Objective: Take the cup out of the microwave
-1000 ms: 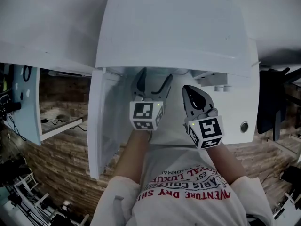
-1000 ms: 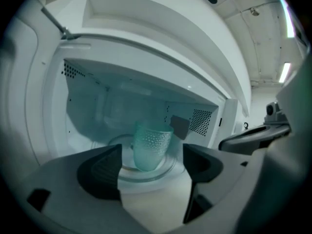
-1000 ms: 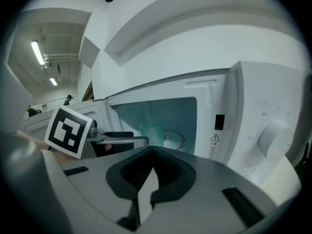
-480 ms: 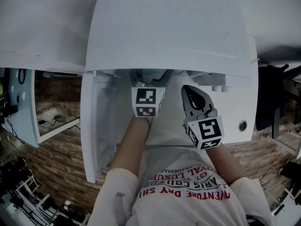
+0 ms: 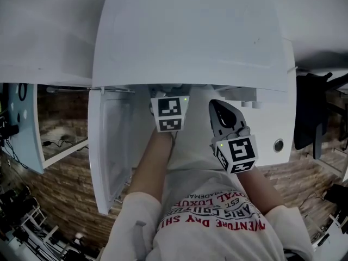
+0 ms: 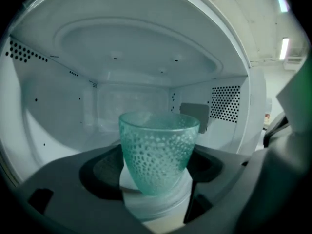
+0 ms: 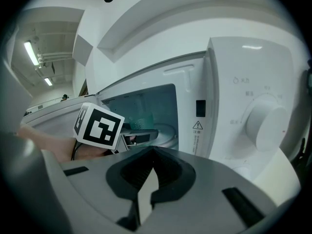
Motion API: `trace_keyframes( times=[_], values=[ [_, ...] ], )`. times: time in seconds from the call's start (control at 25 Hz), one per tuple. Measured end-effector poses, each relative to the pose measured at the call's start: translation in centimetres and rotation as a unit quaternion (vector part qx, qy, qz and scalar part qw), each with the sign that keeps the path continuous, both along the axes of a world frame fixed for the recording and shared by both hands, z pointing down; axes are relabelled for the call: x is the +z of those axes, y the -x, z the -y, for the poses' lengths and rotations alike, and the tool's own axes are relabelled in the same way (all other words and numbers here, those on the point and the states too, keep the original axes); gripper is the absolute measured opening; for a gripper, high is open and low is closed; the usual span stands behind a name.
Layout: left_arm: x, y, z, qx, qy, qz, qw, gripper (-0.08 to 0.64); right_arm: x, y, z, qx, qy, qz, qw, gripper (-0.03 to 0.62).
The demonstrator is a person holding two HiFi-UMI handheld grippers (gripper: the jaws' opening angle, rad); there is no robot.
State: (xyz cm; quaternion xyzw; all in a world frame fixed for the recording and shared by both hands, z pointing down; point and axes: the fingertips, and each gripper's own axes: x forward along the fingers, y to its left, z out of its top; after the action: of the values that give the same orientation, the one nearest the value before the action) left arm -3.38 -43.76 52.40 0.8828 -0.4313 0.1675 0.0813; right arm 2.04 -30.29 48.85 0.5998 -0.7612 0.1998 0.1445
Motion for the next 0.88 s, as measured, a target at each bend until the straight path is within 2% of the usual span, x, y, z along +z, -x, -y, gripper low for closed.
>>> trace_keyframes(
  times=[0.08, 0.32, 0.52, 0.88],
  values=[
    [0.0, 0.2, 0.1, -0.004, -0.001, 0.000, 1.0000, 0.370, 0.0, -0.1, 0.1, 0.001, 0.000, -0.001, 1.000, 0.005],
    [-0.2, 0.9, 0.0, -0.013, -0.007, -0.005, 0.9999, 0.367, -0.4, -0.6, 0.1, 0.007, -0.008, -0.003, 1.000, 0.005],
    [-0.7, 0.8, -0.5, -0.005, -0.014, 0.007, 0.9999, 0.364, -0.3, -0.8, 0.0, 0.007, -0.006, 0.000, 1.000, 0.005],
    [-2.4, 1.4, -3.7, 0.001, -0.029, 0.003, 0.9996, 0.364, -0.5, -0.7, -1.2, 0.002, -0.012, 0.002, 1.000, 0.005]
  ],
)
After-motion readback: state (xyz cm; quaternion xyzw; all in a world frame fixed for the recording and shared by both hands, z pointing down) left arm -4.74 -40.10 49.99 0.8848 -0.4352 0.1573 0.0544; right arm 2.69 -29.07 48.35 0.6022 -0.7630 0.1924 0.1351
